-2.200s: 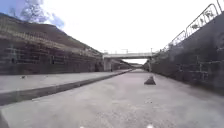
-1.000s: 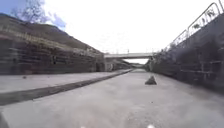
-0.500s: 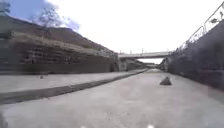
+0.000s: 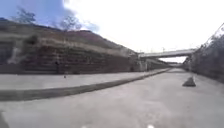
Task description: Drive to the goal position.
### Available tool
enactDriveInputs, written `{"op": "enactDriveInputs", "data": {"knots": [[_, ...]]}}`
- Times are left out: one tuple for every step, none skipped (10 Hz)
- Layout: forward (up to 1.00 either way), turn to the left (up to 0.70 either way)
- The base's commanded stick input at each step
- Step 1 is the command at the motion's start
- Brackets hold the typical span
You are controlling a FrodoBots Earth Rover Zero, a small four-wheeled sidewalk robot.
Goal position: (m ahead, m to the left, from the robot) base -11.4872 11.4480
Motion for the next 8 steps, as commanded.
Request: {"op": "enactDriveInputs", "data": {"knots": [[0.70,0.27],[0.70,0.27],[0.70,0.27],[0.70,0.27],[0.70,0.27],[0.70,0.27],[0.70,0.27],[0.70,0.27]]}}
